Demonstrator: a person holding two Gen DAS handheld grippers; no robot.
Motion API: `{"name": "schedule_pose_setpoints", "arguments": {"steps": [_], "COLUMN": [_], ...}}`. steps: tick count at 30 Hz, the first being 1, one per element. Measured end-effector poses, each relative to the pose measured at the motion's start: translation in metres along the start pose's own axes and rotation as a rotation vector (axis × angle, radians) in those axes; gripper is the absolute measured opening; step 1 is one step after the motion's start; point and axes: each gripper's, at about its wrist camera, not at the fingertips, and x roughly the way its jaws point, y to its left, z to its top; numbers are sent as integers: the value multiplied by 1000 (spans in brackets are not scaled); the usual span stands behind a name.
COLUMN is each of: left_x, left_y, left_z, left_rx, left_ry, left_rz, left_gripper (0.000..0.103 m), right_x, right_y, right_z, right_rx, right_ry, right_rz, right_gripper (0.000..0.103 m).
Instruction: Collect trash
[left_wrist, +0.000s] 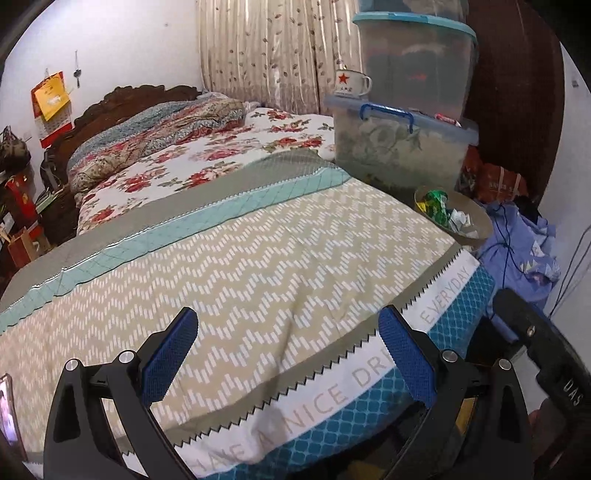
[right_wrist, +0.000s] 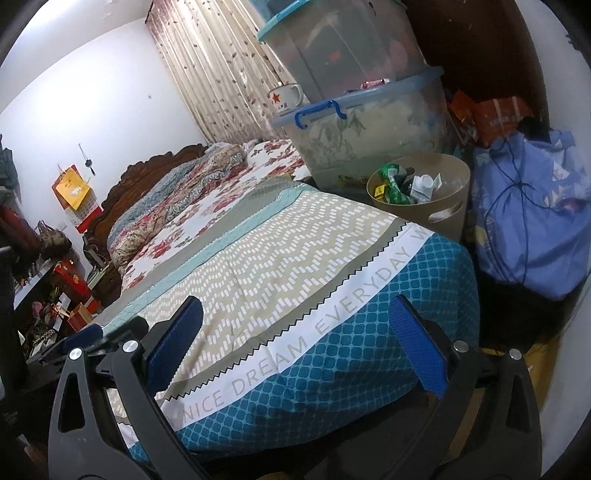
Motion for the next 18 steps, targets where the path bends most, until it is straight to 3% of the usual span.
{"name": "schedule_pose_setpoints", "arguments": {"steps": [11, 18], "left_x": [-18, -28], "left_y": [-3, -10], "left_z": [1, 3], "left_rx": [72, 99], "left_ry": [1, -32], "left_rz": [51, 49], "left_gripper": [94, 94], "right_x": [0, -5], "right_y": [2, 6], "right_z": [2, -1], "right_rx": [76, 49], "right_ry": [-17, -43], "right_rz": [54, 52], "right_gripper": [99, 99]}}
